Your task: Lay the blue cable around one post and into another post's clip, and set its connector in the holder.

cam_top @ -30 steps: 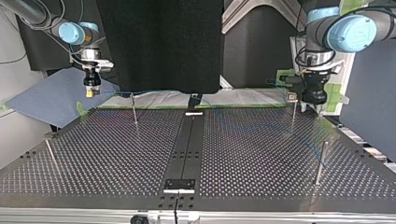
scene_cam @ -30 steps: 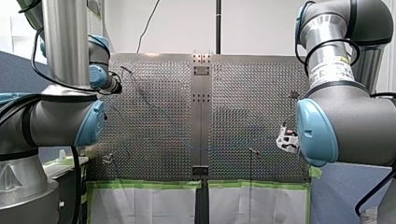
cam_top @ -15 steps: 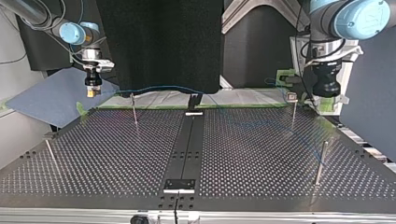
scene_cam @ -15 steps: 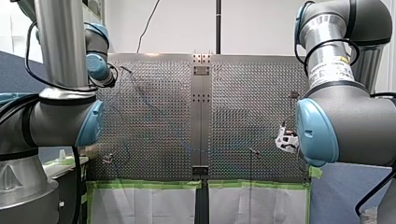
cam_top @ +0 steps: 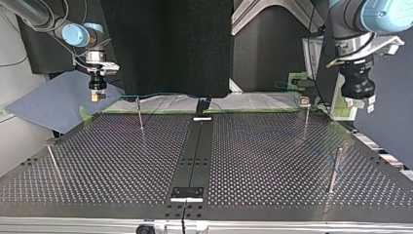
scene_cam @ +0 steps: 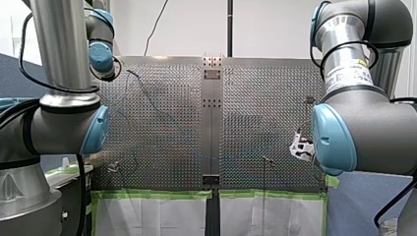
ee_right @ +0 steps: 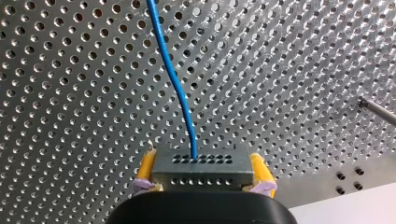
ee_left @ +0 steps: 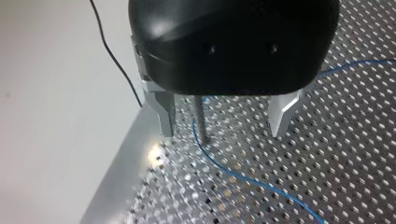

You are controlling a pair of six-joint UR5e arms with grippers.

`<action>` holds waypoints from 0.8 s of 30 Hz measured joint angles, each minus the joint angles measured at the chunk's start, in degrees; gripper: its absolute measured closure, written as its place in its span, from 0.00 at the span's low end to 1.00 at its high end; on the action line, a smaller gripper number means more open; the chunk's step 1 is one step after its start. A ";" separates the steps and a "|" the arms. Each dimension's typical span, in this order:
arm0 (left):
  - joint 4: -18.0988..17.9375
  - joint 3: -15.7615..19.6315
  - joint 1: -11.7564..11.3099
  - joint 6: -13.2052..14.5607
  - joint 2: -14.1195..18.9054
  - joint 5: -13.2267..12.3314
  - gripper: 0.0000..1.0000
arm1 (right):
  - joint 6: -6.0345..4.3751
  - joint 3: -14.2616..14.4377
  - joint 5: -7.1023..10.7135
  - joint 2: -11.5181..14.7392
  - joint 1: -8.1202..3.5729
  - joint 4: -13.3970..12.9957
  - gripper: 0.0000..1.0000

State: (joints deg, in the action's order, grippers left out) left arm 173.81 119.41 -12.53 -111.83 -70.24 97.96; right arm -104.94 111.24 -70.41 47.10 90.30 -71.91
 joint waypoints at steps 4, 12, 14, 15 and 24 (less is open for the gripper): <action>2.00 -0.33 0.10 2.00 -0.43 -0.15 0.00 | -0.03 0.00 0.00 0.00 0.02 0.00 1.00; 6.06 -3.31 0.74 6.04 -3.90 -1.64 0.00 | -0.10 -0.07 0.14 -0.02 0.08 -0.01 1.00; 7.09 -4.11 0.91 7.09 -4.66 -1.76 0.00 | -0.10 -0.10 0.11 -0.02 0.09 0.00 1.00; 7.80 -4.61 1.03 7.78 -4.96 -1.80 0.00 | -0.10 -0.11 0.11 -0.02 0.09 0.00 1.00; 12.54 -7.67 2.24 12.55 -4.36 -1.84 0.00 | -0.10 -0.14 0.03 -0.02 0.11 0.08 1.00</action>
State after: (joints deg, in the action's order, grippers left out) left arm 186.35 111.74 -10.29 -99.28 -74.60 96.12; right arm -105.05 111.10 -70.38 47.08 90.41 -71.83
